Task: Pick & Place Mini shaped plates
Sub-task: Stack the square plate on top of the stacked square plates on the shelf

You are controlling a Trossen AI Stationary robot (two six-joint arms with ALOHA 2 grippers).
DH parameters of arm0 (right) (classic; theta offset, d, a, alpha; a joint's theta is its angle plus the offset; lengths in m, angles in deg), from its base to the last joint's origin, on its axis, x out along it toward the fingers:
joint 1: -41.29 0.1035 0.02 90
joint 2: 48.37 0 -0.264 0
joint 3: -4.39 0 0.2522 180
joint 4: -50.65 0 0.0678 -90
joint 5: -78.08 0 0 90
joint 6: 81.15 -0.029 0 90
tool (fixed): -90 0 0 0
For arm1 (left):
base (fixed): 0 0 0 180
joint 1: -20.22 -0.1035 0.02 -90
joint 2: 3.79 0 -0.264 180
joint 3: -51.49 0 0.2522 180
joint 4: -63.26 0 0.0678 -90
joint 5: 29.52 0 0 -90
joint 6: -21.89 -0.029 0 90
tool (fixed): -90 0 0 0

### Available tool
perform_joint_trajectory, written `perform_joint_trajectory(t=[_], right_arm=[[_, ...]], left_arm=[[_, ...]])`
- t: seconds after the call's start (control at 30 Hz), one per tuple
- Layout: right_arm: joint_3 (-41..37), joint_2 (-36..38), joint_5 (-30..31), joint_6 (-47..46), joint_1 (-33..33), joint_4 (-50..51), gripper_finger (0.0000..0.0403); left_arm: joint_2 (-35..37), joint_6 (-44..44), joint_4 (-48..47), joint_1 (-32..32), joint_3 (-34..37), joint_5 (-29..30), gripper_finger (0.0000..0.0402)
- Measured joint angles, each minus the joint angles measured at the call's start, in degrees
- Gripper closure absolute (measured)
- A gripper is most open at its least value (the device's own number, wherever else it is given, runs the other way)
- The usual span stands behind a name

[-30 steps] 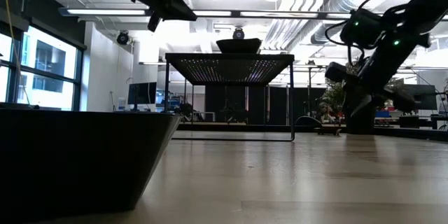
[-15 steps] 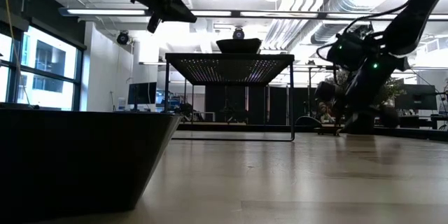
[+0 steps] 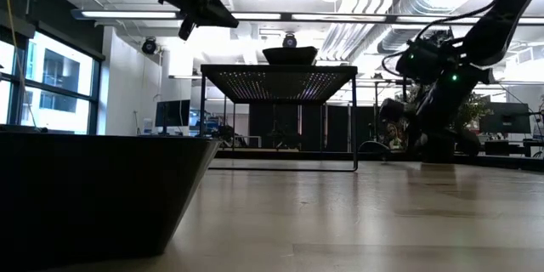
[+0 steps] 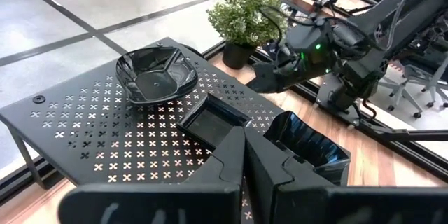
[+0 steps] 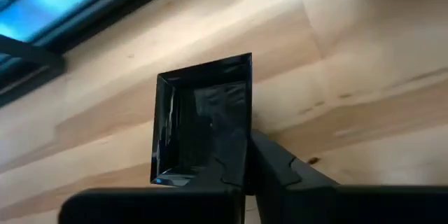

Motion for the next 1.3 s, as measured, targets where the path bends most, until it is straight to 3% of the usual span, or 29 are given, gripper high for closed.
perform_joint_trajectory(t=[0.27,0.43,0.67,0.83,0.97,1.13,1.3], right_arm=[[0.00,10.55,-6.48,4.02,0.36,2.32,0.0399],[1.19,19.42,-6.57,4.81,3.53,6.15,0.0394],[15.00,25.44,-0.74,7.21,9.96,19.78,0.0388],[26.07,21.15,3.76,7.17,13.60,25.42,0.0388],[32.59,14.07,1.64,5.32,15.86,24.30,0.0388],[41.13,3.08,-1.14,5.69,19.94,23.58,0.0387],[49.29,-5.48,-2.80,3.95,21.61,27.42,0.0386]], left_arm=[[0.00,0.00,-1.63,0.00,0.00,0.98,0.0401],[-0.04,0.14,-3.28,0.00,0.00,1.22,0.0401],[-0.02,0.37,-2.73,0.02,-0.02,2.34,0.0401],[-0.04,-4.31,-1.90,0.00,-0.04,2.88,0.0401],[-0.02,-4.55,1.56,0.02,1.22,2.77,0.0401],[0.01,-0.65,11.46,0.05,7.33,-2.00,0.0401],[0.02,0.44,12.87,1.22,10.37,-0.45,0.0401]])
